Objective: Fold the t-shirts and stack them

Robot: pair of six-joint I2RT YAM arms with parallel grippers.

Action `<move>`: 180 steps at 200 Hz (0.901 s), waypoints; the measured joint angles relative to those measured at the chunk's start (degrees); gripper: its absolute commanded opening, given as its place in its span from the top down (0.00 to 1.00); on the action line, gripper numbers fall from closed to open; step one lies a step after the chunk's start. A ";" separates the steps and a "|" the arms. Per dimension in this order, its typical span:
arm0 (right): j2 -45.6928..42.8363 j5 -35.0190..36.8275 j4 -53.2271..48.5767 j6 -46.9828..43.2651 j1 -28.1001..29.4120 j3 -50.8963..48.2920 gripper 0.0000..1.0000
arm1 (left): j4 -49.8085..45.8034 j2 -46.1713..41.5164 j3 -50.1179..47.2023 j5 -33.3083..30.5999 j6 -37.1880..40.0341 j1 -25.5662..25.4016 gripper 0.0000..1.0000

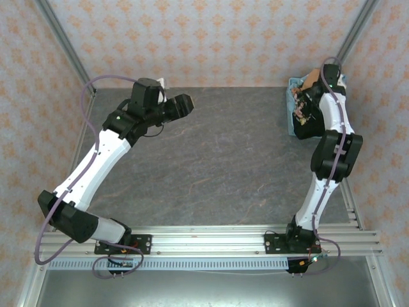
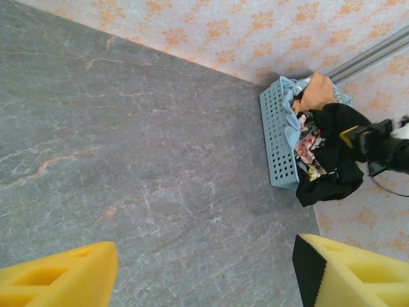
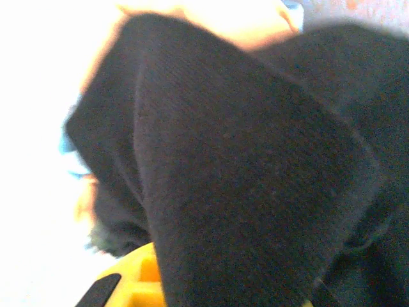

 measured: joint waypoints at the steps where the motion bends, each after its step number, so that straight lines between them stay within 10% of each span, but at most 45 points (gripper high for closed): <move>1: -0.39 0.17 0.07 -0.02 0.22 -0.04 1.00 | -0.04 -0.02 0.00 0.00 0.00 0.00 0.28; 58: -16.68 3.69 0.37 -2.89 12.09 8.11 1.00 | -4.02 -0.07 -0.02 -6.40 1.07 0.00 0.28; 104: -17.86 6.71 -2.80 -6.54 27.41 23.02 1.00 | -11.08 -0.13 1.42 -17.53 1.09 0.00 0.24; 145: -15.06 5.33 -4.15 -3.48 43.80 15.87 1.00 | -15.89 -2.58 1.62 -25.18 1.09 0.61 0.24; 180: 4.50 -6.97 -5.18 0.90 54.05 19.82 0.48 | -19.10 -7.26 0.04 -28.48 0.96 2.64 0.22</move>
